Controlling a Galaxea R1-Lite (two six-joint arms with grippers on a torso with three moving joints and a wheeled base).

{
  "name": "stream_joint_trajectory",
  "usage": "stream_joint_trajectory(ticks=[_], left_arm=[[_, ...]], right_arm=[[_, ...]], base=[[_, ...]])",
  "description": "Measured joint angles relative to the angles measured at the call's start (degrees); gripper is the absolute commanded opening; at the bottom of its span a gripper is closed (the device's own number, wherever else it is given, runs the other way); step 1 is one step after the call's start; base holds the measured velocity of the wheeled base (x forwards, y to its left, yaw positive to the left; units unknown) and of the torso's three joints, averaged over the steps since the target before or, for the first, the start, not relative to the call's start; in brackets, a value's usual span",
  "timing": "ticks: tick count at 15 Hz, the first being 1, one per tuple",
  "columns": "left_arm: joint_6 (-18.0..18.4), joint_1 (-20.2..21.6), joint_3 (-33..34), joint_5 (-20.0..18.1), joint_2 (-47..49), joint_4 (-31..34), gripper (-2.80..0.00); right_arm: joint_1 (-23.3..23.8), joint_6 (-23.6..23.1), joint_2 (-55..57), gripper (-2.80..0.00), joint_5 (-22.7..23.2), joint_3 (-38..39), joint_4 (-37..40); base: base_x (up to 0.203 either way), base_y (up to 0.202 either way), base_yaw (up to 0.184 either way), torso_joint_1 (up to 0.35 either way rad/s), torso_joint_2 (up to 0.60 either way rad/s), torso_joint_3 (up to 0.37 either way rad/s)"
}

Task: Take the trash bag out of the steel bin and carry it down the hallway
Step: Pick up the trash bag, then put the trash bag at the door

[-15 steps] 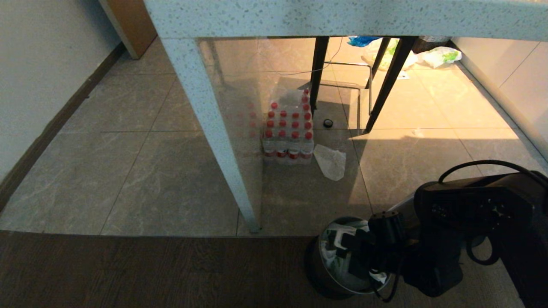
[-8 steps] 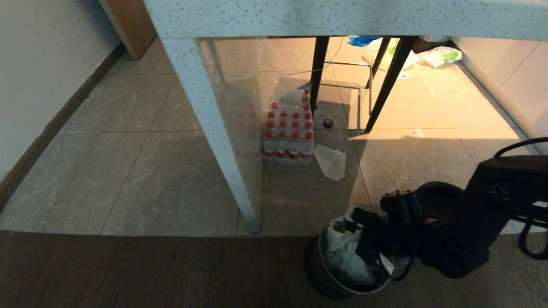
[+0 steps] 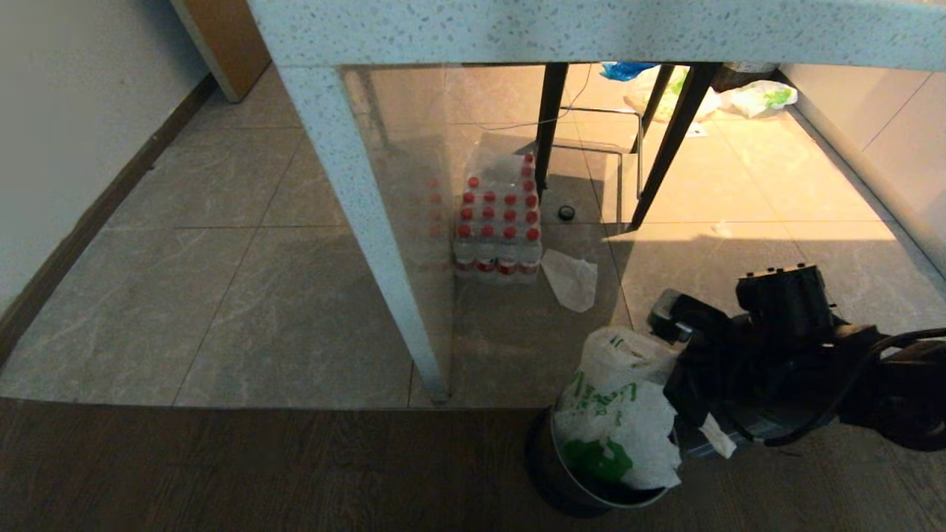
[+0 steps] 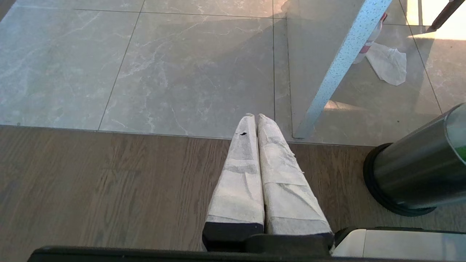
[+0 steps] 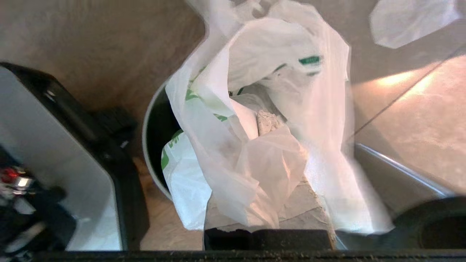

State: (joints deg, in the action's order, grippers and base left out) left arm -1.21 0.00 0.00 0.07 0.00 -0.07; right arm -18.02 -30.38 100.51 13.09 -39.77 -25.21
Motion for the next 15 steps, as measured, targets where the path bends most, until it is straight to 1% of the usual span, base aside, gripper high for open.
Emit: stream_joint_trajectory(ticks=[3, 4, 7, 9, 10, 12, 15], left_arm=[[0.0, 0.0, 0.0, 0.0, 0.0, 0.0, -2.80], [0.0, 0.0, 0.0, 0.0, 0.0, 0.0, -2.80], [0.0, 0.0, 0.0, 0.0, 0.0, 0.0, -2.80], [0.0, 0.0, 0.0, 0.0, 0.0, 0.0, -2.80], [0.0, 0.0, 0.0, 0.0, 0.0, 0.0, -2.80], [0.0, 0.0, 0.0, 0.0, 0.0, 0.0, -2.80], [0.0, 0.0, 0.0, 0.0, 0.0, 0.0, -2.80]], right_arm=[[1.3, 1.6, -6.9, -2.80, 0.0, -0.7, 6.5], [2.0, 3.2, -9.2, -2.80, -0.1, -1.0, 8.5], [4.3, 10.6, -15.7, -2.80, -0.1, -1.6, 12.7], [5.3, 14.0, -19.4, -2.80, -0.2, -1.7, 14.6], [5.4, 15.0, -21.2, -2.80, -0.2, -1.7, 16.1], [5.5, 15.7, -24.0, -2.80, -0.1, -1.7, 18.8], [5.6, 17.5, -28.6, -2.80, -0.4, -3.5, 23.4]], base=[[0.000, 0.000, 0.000, 0.000, 0.00, 0.000], [0.000, 0.000, 0.000, 0.000, 0.00, 0.000], [0.000, 0.000, 0.000, 0.000, 0.00, 0.000], [0.000, 0.000, 0.000, 0.000, 0.00, 0.000], [0.000, 0.000, 0.000, 0.000, 0.00, 0.000], [0.000, 0.000, 0.000, 0.000, 0.00, 0.000], [0.000, 0.000, 0.000, 0.000, 0.00, 0.000]])
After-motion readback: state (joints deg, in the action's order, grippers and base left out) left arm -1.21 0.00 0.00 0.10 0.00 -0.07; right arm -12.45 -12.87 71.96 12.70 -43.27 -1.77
